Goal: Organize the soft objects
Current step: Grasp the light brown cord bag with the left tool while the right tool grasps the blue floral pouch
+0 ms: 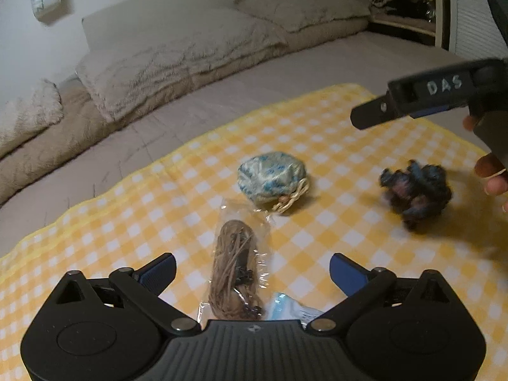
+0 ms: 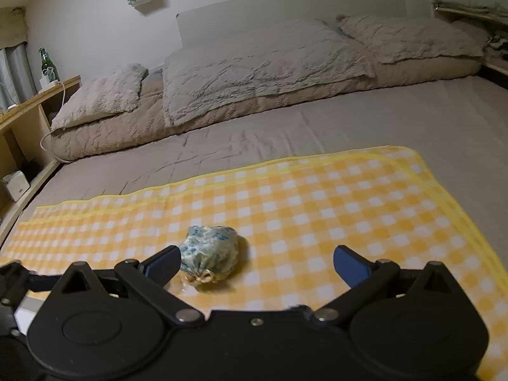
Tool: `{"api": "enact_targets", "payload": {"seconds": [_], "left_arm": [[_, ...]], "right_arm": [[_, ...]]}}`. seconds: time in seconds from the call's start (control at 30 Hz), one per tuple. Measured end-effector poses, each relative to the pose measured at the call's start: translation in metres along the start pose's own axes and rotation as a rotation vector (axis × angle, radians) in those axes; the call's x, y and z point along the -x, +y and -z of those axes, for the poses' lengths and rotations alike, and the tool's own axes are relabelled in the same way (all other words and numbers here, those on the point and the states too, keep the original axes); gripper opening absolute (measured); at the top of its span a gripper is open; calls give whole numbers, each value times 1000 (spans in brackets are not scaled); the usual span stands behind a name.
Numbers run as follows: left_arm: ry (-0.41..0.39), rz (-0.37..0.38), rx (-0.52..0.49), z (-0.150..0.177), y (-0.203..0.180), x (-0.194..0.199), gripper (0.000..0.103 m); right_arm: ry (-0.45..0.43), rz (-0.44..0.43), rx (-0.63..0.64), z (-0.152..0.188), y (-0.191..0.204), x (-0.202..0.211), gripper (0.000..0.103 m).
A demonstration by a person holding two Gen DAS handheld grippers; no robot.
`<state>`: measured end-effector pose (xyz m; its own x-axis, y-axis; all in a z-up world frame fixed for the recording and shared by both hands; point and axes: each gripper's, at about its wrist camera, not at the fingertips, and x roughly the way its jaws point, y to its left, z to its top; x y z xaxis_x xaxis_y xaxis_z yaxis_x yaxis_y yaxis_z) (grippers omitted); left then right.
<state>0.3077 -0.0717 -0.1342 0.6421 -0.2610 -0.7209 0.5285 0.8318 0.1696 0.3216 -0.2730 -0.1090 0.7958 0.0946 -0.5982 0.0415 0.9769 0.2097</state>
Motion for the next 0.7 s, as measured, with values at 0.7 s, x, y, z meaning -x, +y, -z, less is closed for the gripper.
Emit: {"api": "enact_targets", "payload": {"seconds": [0.7], "left_arm": [[123, 99, 87, 12, 31, -72, 58]], "right_arm": [[184, -116, -184, 11, 36, -118, 84]]}}
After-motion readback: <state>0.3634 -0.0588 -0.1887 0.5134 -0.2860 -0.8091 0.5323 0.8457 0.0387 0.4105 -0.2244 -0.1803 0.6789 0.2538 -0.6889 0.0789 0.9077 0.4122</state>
